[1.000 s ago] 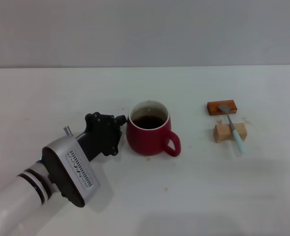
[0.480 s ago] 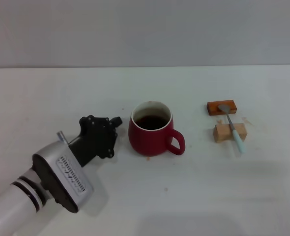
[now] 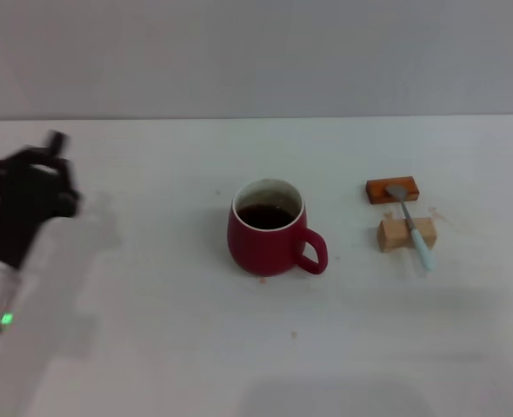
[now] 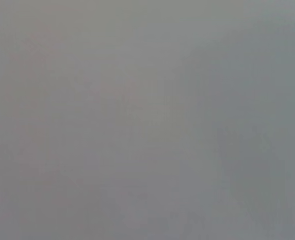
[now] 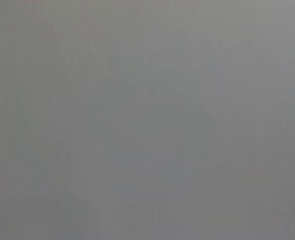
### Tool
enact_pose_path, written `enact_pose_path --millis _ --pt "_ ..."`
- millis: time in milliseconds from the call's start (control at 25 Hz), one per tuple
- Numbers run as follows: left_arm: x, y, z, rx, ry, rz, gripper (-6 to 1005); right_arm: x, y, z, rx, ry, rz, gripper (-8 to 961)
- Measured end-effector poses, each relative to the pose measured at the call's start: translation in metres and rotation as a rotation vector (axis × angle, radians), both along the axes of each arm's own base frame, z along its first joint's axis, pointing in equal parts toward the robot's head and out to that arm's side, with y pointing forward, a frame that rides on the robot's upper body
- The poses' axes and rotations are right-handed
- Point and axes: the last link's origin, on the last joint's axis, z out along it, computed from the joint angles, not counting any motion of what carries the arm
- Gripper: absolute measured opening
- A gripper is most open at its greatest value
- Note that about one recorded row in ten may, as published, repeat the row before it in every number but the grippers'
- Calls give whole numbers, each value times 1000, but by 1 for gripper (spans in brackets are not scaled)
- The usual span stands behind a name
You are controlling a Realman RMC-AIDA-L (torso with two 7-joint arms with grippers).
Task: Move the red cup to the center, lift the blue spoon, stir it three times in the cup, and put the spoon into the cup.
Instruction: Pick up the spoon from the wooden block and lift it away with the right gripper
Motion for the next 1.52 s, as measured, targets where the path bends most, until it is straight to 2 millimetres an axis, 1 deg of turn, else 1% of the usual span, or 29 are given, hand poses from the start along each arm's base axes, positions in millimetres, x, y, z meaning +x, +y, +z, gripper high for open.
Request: enact_pose_path --millis 80,120,160,200,240,280,360,520,680,800,880,920,1040,1240,1400,1440,1520 --pt "-10 -7 13 37 -139 31 145 -2 0 -2 -10 -8 12 688" --pt "-14 -9 17 48 -182 44 147 -3 0 -2 -12 -10 18 688" --pt "-26 -15 26 81 -255 82 148 -4 -1 -4 -18 -13 31 688" --pt "-26 -15 26 81 -255 82 149 -4 -1 -4 -18 -13 31 689" --pt "-33 -20 31 102 -270 110 150 -6 -3 -5 -22 -18 42 689" --pt "-33 -20 31 102 -270 110 151 -6 -3 -5 -22 -18 42 689" --pt "-43 -26 33 119 -265 152 154 -8 -5 -8 -37 -27 61 689" --pt "-49 -29 32 115 -264 179 158 -9 -7 -11 -55 -35 71 690" --pt "-53 -31 30 102 -277 200 163 -11 -7 -19 -102 -40 78 691" --pt "-56 -32 29 95 -273 214 296 -11 -7 -24 -132 -41 72 691" --pt "-57 -32 29 91 -270 218 384 -9 -4 -32 -184 -37 49 692" --pt "-57 -32 29 89 -268 220 411 -9 -4 -32 -184 -37 49 692" --pt "-59 -31 29 87 -266 226 490 -9 1 -44 -252 -11 20 692" --pt "-60 -30 28 79 -265 240 623 -7 2 -51 -304 16 -1 693" --pt "-61 -29 28 79 -264 242 792 -8 0 -59 -343 8 -2 747" --pt "-61 -29 28 78 -264 243 834 -8 0 -65 -382 -12 1 760" --pt "-61 -29 28 78 -264 243 834 -8 0 -65 -382 -12 1 759"
